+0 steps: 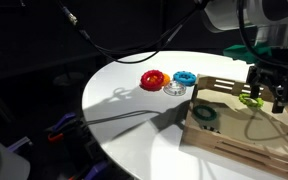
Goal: Remove the light green ring from the tray and put it on the table
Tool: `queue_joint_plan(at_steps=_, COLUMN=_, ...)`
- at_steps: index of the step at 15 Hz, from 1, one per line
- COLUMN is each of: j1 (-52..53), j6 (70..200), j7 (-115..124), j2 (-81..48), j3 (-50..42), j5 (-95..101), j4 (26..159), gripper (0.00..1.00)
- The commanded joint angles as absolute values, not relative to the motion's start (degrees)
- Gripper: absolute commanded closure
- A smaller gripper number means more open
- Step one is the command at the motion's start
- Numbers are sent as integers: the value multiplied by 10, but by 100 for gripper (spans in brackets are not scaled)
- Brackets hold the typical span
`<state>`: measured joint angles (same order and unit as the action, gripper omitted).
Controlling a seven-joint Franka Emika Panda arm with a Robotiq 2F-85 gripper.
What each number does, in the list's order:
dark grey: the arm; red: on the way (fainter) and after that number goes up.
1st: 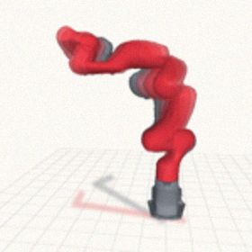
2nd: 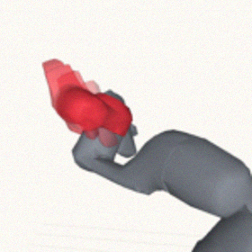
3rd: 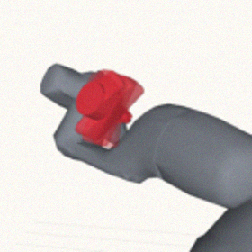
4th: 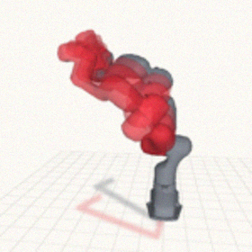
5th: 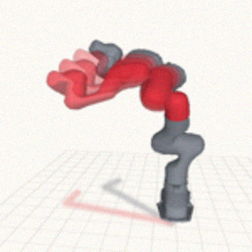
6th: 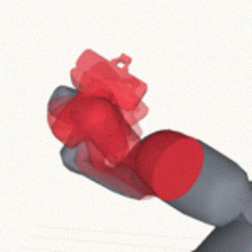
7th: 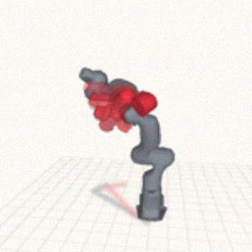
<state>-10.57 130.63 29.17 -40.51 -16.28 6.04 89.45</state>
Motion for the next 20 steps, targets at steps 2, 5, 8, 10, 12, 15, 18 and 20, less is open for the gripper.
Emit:
queue_joint_plan(at_steps=2, j1=-109, j6=1298, j7=279, j2=-415, j3=-165, j5=44, j4=882, gripper=0)
queue_joint_plan(at_steps=5, j1=-110, j6=1298, j7=281, j2=-418, j3=-165, j5=42, j4=882, gripper=28)
queue_joint_plan(at_steps=8, j1=-112, j6=1299, j7=281, j2=-420, j3=-164, j5=36, j4=882, gripper=48)
queue_joint_plan(at_steps=10, j1=-115, j6=1302, j7=279, j2=-420, j3=-162, j5=27, j4=881, gripper=64)
queue_joint_plan(at_steps=12, j1=-116, j6=1305, j7=279, j2=-422, j3=-161, j5=17, j4=880, gripper=80)
queue_joint_plan(at_steps=15, j1=-118, j6=1306, j7=279, j2=-421, j3=-160, j5=2, j4=881, gripper=97)
queue_joint_plan(at_steps=18, j1=-121, j6=1311, j7=271, j2=-403, j3=-161, j5=-7, j4=897, gripper=93)
queue_joint_plan(at_steps=20, j1=-120, j6=1313, j7=271, j2=-394, j3=-163, j5=-6, j4=908, gripper=94)
